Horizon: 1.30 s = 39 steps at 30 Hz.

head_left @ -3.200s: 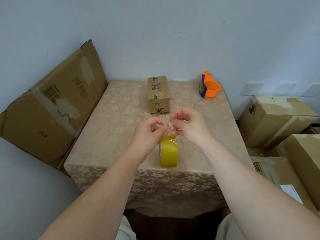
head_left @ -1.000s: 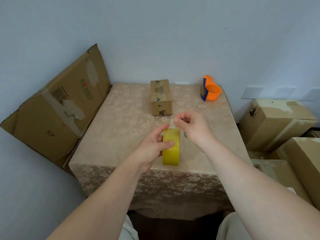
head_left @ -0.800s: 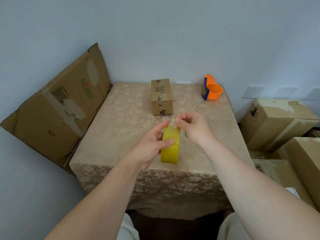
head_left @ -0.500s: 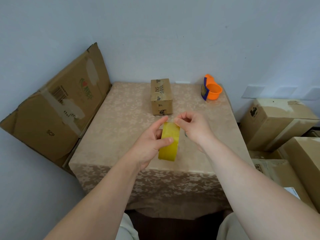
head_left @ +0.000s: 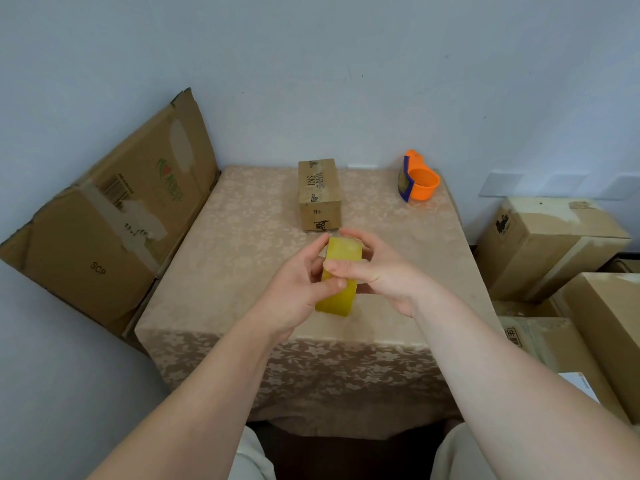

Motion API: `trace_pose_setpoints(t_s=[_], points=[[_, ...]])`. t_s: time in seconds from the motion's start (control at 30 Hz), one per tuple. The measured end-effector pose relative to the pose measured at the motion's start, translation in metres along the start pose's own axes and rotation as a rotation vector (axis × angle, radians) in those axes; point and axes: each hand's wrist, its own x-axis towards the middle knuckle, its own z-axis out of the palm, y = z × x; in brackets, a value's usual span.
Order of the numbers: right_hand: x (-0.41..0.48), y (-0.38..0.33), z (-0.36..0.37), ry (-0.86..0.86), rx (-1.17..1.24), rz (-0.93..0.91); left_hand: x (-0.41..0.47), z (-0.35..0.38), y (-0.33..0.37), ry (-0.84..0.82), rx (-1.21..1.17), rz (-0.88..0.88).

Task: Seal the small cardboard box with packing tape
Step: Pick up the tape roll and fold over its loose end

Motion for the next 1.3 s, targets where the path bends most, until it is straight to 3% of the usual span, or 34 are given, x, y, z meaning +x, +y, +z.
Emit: trace_pose_setpoints(t_s=[0.47, 0.67, 0.87, 1.2, 1.3], points=[[-0.002, -0.003, -0.009, 0.082, 0.287, 0.053, -0.004, 0.010, 0.006, -0.097, -0.043, 0.064], [-0.001, -0.003, -0.012, 0.165, 0.278, 0.077, -0.003, 0.010, 0.005, -0.125, -0.056, 0.051], [-0.010, -0.001, -0.004, -0.008, 0.253, 0.036, 0.001, 0.009, 0.004, -0.078, -0.102, 0.030], [-0.008, -0.007, 0.011, 0.230, 0.297, 0.107, 0.002, 0.019, 0.006, 0.007, -0.071, 0.009], [-0.012, -0.007, 0.006, 0.215, 0.341, 0.113, 0.003, 0.020, 0.011, 0.008, -0.071, 0.011]])
